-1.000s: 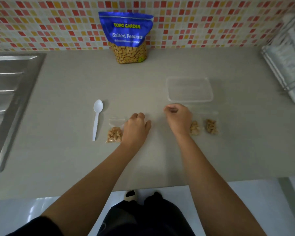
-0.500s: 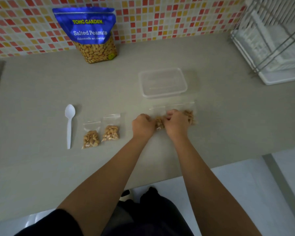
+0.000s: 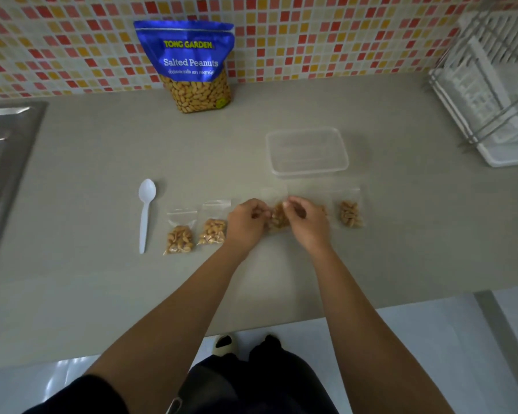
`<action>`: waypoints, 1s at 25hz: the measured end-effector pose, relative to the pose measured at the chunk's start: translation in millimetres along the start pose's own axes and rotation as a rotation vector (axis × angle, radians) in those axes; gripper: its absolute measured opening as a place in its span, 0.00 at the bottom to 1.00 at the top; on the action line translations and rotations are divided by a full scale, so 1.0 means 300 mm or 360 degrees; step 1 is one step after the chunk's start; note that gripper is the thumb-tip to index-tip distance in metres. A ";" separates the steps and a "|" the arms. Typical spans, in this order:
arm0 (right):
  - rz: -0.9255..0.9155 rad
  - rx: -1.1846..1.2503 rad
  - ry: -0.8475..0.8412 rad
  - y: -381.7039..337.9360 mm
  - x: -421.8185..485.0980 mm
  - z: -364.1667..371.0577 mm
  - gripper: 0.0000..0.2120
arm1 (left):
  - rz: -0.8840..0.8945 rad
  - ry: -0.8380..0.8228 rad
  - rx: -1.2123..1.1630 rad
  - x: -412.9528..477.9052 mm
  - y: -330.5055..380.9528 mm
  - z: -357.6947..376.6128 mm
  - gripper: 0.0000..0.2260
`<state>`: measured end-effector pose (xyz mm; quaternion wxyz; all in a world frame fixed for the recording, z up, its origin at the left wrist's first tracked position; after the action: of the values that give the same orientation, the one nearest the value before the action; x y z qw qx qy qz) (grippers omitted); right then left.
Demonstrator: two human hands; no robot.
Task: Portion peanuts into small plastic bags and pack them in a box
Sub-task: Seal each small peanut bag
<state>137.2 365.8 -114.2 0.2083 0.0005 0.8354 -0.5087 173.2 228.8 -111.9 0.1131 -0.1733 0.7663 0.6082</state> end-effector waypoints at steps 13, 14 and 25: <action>-0.0420 0.0830 -0.0082 -0.168 -0.023 0.030 0.03 | 0.0378 -0.0088 -0.0141 -0.091 0.162 -0.242 0.06; -0.0453 0.0802 -0.0109 -0.191 -0.026 0.031 0.03 | 0.0431 -0.0082 -0.0054 -0.085 0.198 -0.266 0.07; -0.0616 0.0843 -0.0123 -0.306 -0.055 0.064 0.03 | 0.0726 -0.0107 0.0976 -0.111 0.382 -0.288 0.04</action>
<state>139.4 308.5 -38.0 0.1319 -0.1234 0.6501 -0.7381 160.7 172.2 23.5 0.0465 0.0638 0.9274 0.3657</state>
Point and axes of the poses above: each hand's wrist, its own x-axis towards the middle knuckle, its own z-axis out of the palm, y = z × x, the point moved 5 cm from there along x, towards the middle knuckle, and after that the axes turned 12 degrees about -y, right-handed, at the moved point
